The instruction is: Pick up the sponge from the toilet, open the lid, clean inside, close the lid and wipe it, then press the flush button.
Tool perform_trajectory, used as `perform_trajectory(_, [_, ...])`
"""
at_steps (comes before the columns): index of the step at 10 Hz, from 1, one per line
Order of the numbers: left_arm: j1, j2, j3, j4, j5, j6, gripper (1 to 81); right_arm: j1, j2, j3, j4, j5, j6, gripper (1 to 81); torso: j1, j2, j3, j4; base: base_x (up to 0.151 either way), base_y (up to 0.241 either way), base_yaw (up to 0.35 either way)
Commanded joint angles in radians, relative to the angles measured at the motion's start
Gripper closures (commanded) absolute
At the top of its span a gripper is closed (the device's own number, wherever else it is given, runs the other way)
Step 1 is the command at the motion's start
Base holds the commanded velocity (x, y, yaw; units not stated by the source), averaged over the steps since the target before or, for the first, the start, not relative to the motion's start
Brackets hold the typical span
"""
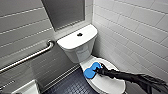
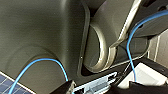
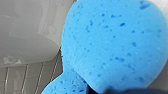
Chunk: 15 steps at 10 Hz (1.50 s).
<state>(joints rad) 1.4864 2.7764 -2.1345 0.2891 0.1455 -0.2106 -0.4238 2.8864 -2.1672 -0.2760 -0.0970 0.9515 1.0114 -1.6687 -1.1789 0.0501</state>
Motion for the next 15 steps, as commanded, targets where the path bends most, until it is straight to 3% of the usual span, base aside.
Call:
perform_trajectory(1, [0.032,-0.006,0.027,-0.007,0.083,0.004,1.0,0.029,-0.222,0.296,-0.014,-0.049,0.001,81.1,0.000,0.000,0.000,0.000,0.000,0.000,0.000])
perform_trajectory(5, [0.032,-0.012,0.028,-0.007,0.049,0.005,1.0,-0.046,-0.437,0.492,-0.008,-0.040,0.003,81.1,0.000,0.000,0.000,0.000,0.000,0.000,0.000])
perform_trajectory(7, [0.032,-0.007,0.028,-0.004,0.049,0.005,1.0,-0.112,-0.549,0.557,-0.006,0.006,0.004,81.1,0.000,0.000,0.000,0.000,0.000,0.000,0.000])
perform_trajectory(12, [0.030,-0.007,0.028,0.001,0.048,0.007,1.0,-0.289,-0.796,0.643,-0.006,0.129,0.006,81.1,0.000,0.000,0.000,0.000,0.000,0.000,0.000])
perform_trajectory(15, [0.030,-0.013,0.028,-0.004,0.048,0.007,1.0,-0.422,-0.879,0.633,-0.011,0.135,0.001,81.1,0.000,0.000,0.000,0.000,0.000,0.000,0.000])
